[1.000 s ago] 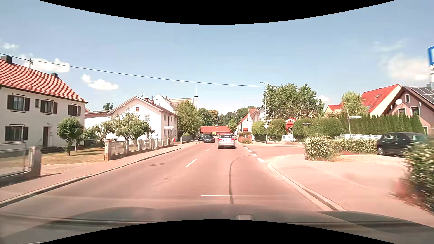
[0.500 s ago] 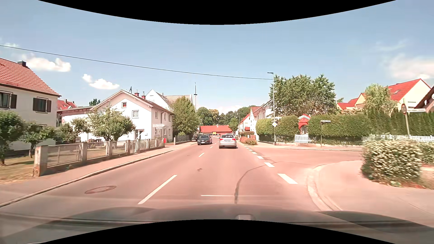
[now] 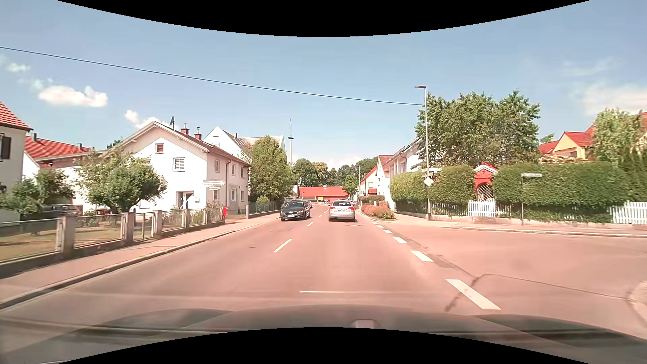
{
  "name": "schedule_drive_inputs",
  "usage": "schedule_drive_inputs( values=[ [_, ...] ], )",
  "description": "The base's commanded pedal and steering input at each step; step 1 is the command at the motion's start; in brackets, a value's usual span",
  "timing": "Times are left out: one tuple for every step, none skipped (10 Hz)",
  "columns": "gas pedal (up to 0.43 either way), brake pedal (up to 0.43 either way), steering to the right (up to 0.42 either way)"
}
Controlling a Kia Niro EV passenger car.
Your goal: Follow the waypoints while adhering to traffic rules and regulations
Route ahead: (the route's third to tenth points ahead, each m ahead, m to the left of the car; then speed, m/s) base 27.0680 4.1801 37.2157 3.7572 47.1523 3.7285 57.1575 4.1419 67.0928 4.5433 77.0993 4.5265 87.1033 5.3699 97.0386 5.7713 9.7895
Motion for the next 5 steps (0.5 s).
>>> schedule_drive_inputs(
  values=[
    [0.110,0.000,-0.004],
    [0.110,0.000,-0.003],
    [0.110,0.000,-0.003],
    [0.110,0.000,-0.003],
    [0.110,0.000,-0.002]
  ],
)
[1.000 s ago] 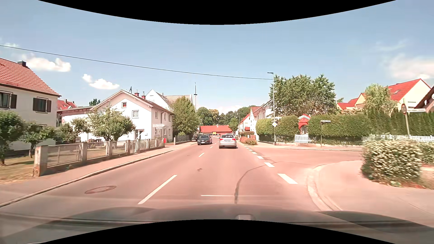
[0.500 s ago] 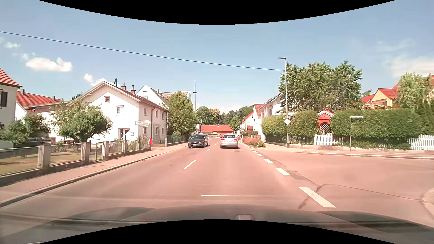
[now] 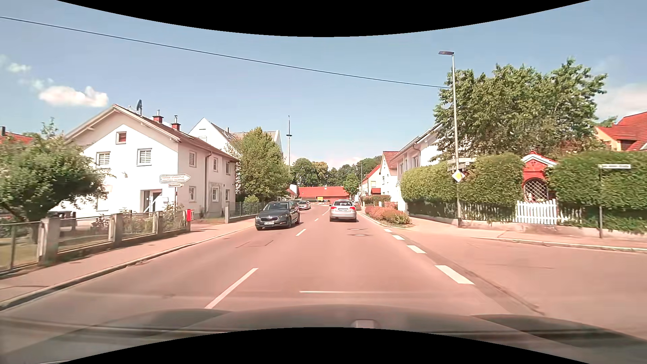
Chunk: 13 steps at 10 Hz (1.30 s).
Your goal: Follow the waypoints while adhering to traffic rules and regulations
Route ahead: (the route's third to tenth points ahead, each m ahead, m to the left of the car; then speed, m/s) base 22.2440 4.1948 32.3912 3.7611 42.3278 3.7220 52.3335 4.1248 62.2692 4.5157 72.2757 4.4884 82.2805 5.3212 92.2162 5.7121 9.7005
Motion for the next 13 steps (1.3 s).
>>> schedule_drive_inputs(
  values=[
    [0.110,0.000,-0.002],
    [0.110,0.000,-0.002],
    [0.118,0.000,-0.002],
    [0.138,0.000,-0.002],
    [0.138,0.000,-0.002],
    [0.138,0.000,-0.002],
    [0.138,0.000,-0.001],
    [0.138,0.000,0.001],
    [0.138,0.000,0.003],
    [0.138,0.000,0.003],
    [0.138,0.000,0.003],
    [0.138,0.000,0.002],
    [0.138,0.000,0.002]
  ],
)
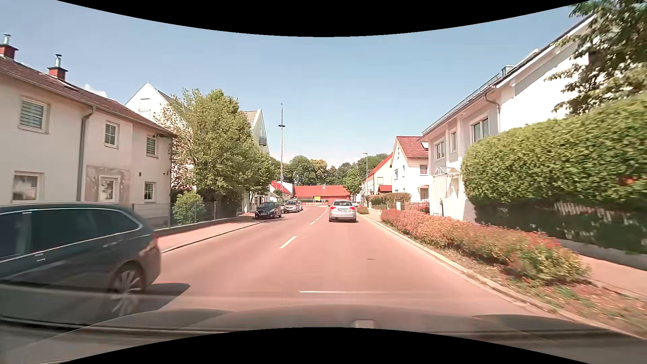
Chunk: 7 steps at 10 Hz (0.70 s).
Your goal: Follow the waypoints while adhering to traffic rules and regulations
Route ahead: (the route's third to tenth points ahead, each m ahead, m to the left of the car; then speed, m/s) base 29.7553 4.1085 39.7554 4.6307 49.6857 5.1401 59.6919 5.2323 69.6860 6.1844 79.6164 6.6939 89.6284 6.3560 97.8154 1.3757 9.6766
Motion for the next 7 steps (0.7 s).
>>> schedule_drive_inputs(
  values=[
    [0.138,0.000,0.002],
    [0.118,0.000,0.002],
    [0.110,0.000,0.001],
    [0.098,0.000,0.001],
    [0.098,0.000,0.001],
    [0.067,0.000,0.000],
    [0.067,0.000,-0.001]
  ],
)
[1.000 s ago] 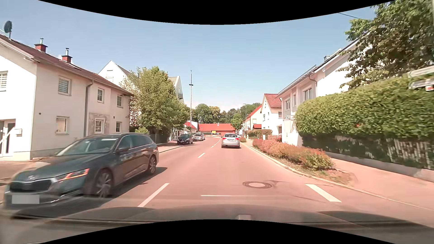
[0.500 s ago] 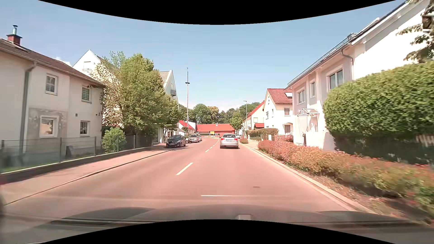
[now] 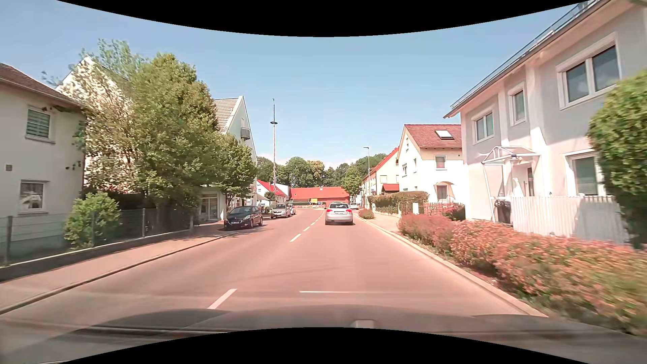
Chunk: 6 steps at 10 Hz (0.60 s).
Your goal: Follow the waypoints while adhering to traffic rules and regulations
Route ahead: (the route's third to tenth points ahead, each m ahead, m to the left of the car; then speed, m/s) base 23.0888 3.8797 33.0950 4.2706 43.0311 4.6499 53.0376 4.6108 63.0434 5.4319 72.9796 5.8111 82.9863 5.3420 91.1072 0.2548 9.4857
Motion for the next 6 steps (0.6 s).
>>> schedule_drive_inputs(
  values=[
    [0.067,0.000,-0.002],
    [0.067,0.000,-0.004],
    [0.067,0.000,-0.004],
    [0.067,0.000,-0.005],
    [0.067,0.000,-0.005],
    [0.067,0.000,-0.006]
  ],
)
